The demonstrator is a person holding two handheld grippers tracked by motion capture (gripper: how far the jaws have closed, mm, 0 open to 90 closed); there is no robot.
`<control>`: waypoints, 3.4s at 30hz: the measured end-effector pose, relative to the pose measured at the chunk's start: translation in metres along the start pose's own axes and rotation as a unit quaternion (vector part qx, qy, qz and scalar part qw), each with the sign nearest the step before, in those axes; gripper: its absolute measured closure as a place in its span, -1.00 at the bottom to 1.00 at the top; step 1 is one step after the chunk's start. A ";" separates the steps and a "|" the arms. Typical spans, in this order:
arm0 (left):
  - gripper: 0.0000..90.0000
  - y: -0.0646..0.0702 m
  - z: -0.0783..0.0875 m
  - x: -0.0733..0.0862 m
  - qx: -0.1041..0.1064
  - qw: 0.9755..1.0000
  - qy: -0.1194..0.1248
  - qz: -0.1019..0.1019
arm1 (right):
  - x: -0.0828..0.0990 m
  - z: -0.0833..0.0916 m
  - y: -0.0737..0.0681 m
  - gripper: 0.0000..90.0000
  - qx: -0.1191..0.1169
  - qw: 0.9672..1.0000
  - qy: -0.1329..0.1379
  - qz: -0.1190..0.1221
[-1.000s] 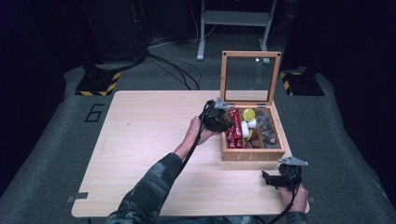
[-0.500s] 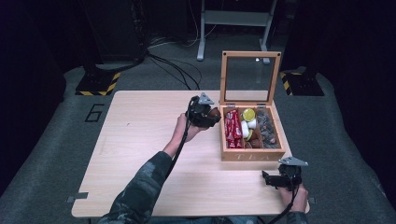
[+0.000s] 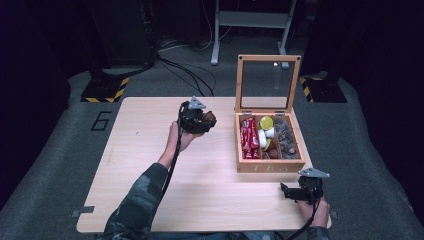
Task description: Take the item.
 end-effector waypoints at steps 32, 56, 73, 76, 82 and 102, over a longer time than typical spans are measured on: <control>0.22 -0.068 0.041 0.072 -0.066 0.995 0.005 0.078 | 0.000 0.000 0.000 -0.92 0.001 1.000 0.001 0.001; 0.21 -0.086 -0.006 0.115 -0.077 0.989 -0.053 0.111 | 0.000 0.000 0.000 -0.92 0.000 1.000 -0.001 0.001; 0.10 -0.091 -0.016 0.133 -0.076 0.987 -0.069 0.126 | 0.000 -0.001 0.000 -0.92 -0.002 1.000 0.001 0.004; 0.03 -0.090 -0.013 0.131 -0.072 0.987 -0.061 0.127 | 0.000 -0.001 0.000 -0.92 -0.002 1.000 0.001 0.004; -0.21 -0.086 -0.001 0.127 -0.059 0.989 -0.062 0.124 | 0.000 -0.001 0.000 -0.92 -0.002 1.000 0.001 0.004; -0.70 -0.069 0.077 0.129 -0.068 0.991 -0.014 0.114 | 0.000 -0.001 0.000 -0.92 -0.002 1.000 0.001 0.004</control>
Point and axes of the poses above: each handheld gripper's, and its own axes: z roughly backward along the jaws, x roughly out of its underside, y roughly to its right, the point moved 6 cm from there along -z, roughly forward along the jaws, and after that the axes turned 9 degrees about x, right-handed, at the moved point
